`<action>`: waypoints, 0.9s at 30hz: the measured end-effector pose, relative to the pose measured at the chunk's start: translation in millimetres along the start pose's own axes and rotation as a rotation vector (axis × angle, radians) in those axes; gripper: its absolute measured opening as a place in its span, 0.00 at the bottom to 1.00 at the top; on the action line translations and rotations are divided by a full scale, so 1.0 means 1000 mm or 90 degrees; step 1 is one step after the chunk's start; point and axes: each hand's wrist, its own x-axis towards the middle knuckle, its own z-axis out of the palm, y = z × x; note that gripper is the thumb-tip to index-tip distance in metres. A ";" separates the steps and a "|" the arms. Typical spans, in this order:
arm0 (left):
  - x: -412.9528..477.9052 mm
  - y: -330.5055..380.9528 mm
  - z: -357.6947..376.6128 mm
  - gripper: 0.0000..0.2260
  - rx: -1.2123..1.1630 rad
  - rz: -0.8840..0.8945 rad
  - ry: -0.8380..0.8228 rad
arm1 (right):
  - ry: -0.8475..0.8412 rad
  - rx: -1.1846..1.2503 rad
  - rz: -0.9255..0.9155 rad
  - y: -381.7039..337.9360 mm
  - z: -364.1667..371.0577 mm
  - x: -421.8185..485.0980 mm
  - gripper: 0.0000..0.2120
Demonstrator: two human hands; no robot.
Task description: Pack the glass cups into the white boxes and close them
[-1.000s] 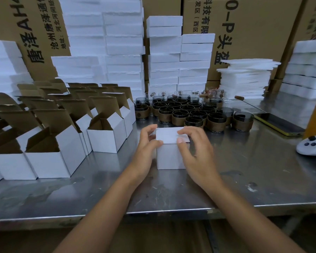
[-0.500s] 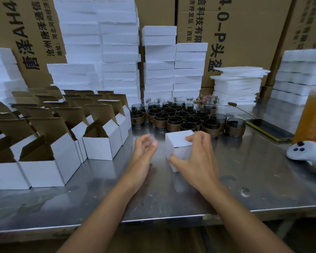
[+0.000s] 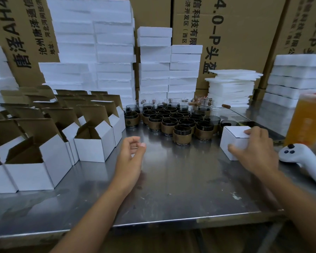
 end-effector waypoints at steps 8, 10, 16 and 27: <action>0.001 0.000 -0.001 0.05 0.021 0.003 0.001 | -0.040 -0.044 0.023 0.003 -0.003 0.019 0.31; 0.000 0.001 -0.001 0.05 0.019 0.000 0.006 | -0.060 -0.051 0.034 0.002 -0.005 0.022 0.31; 0.000 0.001 -0.001 0.06 0.014 -0.001 0.021 | -0.097 -0.099 0.059 -0.009 -0.012 0.025 0.31; 0.005 -0.005 -0.005 0.07 0.122 0.053 0.146 | -0.126 0.140 -0.247 -0.086 0.020 -0.053 0.16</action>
